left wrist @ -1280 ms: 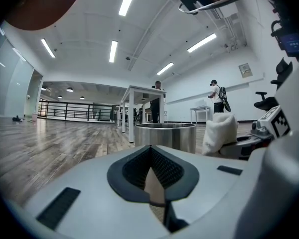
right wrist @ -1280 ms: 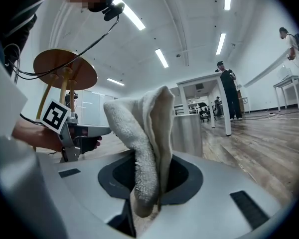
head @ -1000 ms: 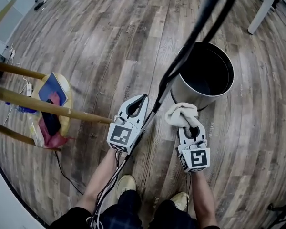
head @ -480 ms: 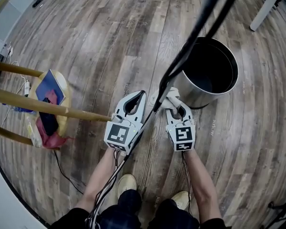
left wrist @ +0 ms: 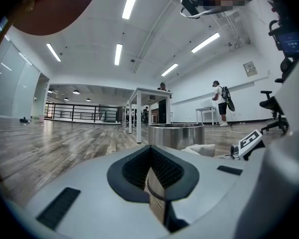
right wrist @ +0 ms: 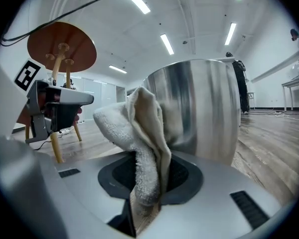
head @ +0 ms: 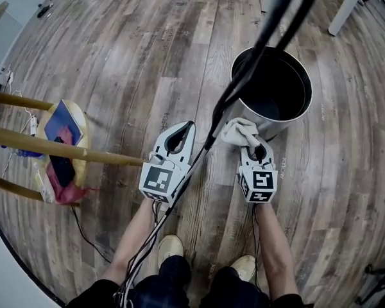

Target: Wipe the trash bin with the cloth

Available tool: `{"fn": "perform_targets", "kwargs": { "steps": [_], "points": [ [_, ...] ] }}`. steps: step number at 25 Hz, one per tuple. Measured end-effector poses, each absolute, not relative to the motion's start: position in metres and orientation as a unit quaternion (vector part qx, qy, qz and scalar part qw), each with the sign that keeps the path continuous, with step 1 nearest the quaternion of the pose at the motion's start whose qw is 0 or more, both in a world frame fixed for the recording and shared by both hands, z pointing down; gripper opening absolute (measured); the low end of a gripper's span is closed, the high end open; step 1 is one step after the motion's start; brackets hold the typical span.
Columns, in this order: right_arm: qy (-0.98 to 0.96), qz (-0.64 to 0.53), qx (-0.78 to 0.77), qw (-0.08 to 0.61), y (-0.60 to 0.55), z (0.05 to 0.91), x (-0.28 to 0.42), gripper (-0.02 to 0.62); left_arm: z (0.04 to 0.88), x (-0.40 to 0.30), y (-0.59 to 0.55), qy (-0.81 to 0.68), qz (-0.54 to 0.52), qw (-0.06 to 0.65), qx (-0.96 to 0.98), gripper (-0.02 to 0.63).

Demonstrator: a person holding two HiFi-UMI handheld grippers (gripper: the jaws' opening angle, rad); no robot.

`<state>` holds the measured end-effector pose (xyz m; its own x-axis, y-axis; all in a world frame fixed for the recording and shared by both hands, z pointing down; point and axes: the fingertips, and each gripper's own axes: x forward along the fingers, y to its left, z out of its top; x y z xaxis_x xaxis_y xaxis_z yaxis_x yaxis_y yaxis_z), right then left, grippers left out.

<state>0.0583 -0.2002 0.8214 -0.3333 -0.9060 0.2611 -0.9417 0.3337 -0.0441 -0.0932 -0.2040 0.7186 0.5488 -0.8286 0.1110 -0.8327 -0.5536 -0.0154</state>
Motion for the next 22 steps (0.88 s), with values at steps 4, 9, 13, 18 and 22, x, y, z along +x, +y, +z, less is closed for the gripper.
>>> {"fn": "perform_targets", "kwargs": {
  "steps": [4,9,13,18,22],
  "points": [
    [-0.804,0.083,0.581,0.093,-0.190,0.818,0.078,0.095,0.720,-0.090,-0.203,-0.467,0.052,0.022,0.882,-0.005],
    [-0.785,0.083,0.609,0.080,-0.181,0.809,0.107,0.095,0.721,-0.089,-0.205,-0.463,0.051,0.028,0.884,-0.005],
    [-0.762,0.086,0.638,0.066,-0.173,0.803,0.146,0.095,0.721,-0.079,-0.200,-0.458,0.051,0.027,0.887,-0.005],
    [-0.723,0.098,0.682,0.055,-0.170,0.809,0.204,0.095,0.720,-0.070,-0.196,-0.455,0.053,0.021,0.889,-0.005],
    [-0.705,0.099,0.701,0.050,-0.170,0.808,0.230,0.095,0.718,-0.071,-0.197,-0.457,0.052,0.019,0.888,-0.005]
  ]
}}
